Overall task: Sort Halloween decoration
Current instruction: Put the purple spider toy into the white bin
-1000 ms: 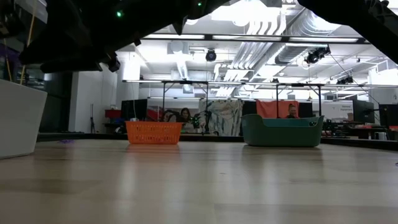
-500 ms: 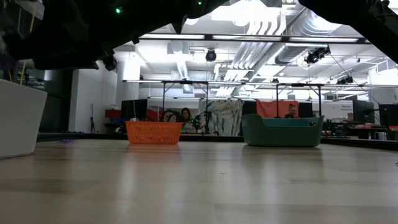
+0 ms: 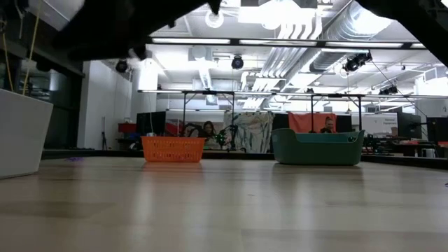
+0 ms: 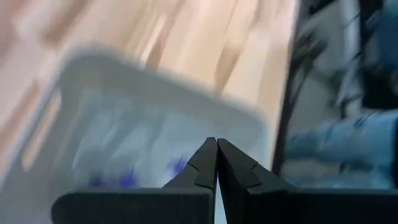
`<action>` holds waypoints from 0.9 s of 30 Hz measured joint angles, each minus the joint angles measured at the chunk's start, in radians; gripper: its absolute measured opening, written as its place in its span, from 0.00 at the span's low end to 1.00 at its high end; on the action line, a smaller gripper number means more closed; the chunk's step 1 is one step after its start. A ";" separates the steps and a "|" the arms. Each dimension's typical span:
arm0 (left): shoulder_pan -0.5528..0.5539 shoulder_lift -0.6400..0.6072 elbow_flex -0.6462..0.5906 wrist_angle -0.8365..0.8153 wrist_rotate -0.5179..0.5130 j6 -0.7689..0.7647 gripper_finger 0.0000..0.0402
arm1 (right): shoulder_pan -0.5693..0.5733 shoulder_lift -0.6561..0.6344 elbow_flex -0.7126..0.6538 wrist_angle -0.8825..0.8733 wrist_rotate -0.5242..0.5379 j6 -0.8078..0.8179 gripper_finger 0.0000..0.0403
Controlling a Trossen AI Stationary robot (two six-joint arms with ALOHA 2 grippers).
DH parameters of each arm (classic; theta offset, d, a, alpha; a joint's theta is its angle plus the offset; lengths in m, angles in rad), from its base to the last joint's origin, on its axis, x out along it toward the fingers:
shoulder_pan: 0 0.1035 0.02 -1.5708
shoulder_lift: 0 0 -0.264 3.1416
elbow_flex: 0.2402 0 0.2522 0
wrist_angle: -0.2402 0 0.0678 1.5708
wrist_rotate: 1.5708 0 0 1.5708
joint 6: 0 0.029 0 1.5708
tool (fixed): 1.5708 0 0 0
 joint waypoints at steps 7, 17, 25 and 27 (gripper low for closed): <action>0.050 -0.138 0.038 0.019 -0.295 0.199 0.00 | -0.057 -0.155 0.001 -0.239 0.000 -0.019 0.50; 0.381 -0.230 0.039 0.095 -0.206 0.664 0.00 | -0.092 -0.264 -0.069 -0.709 0.002 -0.017 0.50; 0.689 -0.227 -0.093 0.486 0.152 1.047 0.00 | -0.005 -0.529 -0.562 -0.583 -0.008 0.163 0.50; 0.765 -0.224 -0.146 0.620 0.237 1.101 0.00 | 0.020 -0.631 -0.712 -0.513 0.014 0.262 0.50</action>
